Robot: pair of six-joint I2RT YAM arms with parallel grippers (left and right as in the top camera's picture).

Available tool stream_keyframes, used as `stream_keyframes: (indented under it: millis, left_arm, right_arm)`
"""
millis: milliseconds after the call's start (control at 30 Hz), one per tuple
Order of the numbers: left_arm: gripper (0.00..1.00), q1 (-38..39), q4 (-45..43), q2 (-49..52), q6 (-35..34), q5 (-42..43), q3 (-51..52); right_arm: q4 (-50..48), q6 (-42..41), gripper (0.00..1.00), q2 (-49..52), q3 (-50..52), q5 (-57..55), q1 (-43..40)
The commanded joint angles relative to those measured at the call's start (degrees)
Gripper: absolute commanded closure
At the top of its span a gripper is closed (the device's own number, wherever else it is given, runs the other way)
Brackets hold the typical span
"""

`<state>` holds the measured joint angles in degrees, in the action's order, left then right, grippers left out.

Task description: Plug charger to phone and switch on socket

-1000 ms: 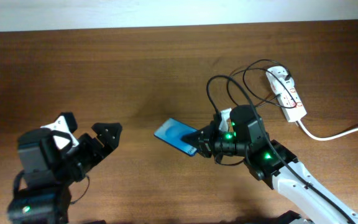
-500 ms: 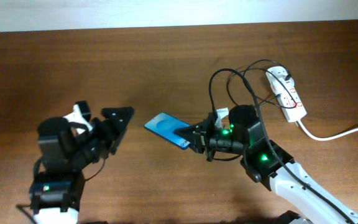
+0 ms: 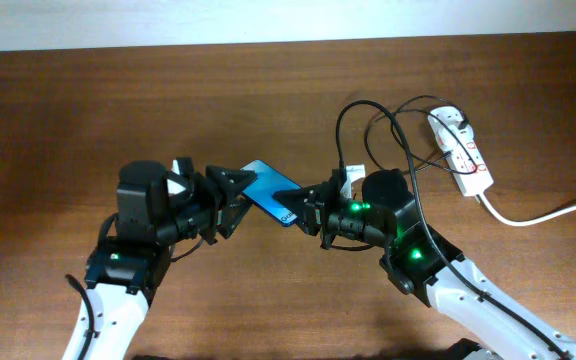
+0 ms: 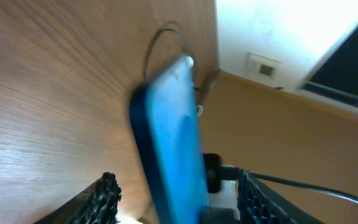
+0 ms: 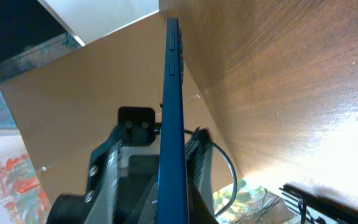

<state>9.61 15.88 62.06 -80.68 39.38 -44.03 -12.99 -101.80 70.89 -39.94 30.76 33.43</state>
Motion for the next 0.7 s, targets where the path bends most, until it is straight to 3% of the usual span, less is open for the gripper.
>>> stream_keyframes:
  millis: [0, 233, 533, 667]
  left_arm:
    - [0.40, 1.6, -2.4, 0.2, -8.3, 0.8, 0.0]
    - [0.40, 1.9, -2.4, 0.3, -10.2, 0.9, 0.0]
    - [0.60, 1.9, -2.7, 2.0, -13.0, 1.6, 0.0]
    - [0.63, 1.9, -6.5, 1.9, -13.2, 1.8, 0.0]
  right_arm:
    - [-1.0, 0.6, 0.96, 0.0, -0.9, -2.6, 0.4]
    - [-1.8, 0.5, 0.96, 0.0, -0.9, -2.8, 0.7]
    - [-6.1, -0.8, 0.96, 0.0, -0.9, -2.1, 4.7]
    - [-6.1, -1.4, 0.96, 0.0, -0.9, -1.9, 5.5]
